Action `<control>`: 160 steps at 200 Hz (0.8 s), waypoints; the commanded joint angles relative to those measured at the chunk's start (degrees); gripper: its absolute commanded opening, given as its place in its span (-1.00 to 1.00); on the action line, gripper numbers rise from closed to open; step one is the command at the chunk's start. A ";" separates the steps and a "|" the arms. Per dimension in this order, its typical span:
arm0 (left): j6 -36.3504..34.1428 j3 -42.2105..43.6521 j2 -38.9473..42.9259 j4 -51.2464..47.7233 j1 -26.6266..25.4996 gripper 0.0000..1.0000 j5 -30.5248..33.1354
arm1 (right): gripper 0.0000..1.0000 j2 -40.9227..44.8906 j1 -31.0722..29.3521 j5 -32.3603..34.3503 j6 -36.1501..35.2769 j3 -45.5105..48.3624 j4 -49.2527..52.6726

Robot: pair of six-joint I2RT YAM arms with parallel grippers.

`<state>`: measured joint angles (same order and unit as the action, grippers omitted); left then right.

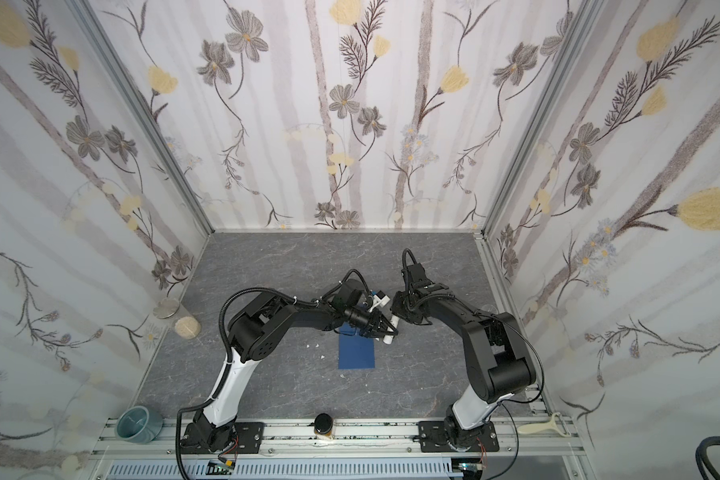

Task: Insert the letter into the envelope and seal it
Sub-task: 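Press the clear cap down onto the glue stick tip with the right gripper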

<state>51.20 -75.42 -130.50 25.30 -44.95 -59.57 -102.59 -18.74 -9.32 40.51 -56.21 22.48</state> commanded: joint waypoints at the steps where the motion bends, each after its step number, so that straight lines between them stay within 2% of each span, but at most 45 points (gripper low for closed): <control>1: -0.05 0.01 0.35 2.74 0.26 -1.00 -0.02 | -0.38 0.46 -0.24 -0.01 0.77 0.13 -0.95; 160: -0.38 0.62 1.32 3.35 0.27 -1.00 -0.63 | -0.43 -0.47 -0.50 -0.63 -0.06 -0.46 -0.74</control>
<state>51.27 -75.05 -130.17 25.89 -44.86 -59.61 -102.61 -19.16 -9.72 40.47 -56.18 22.41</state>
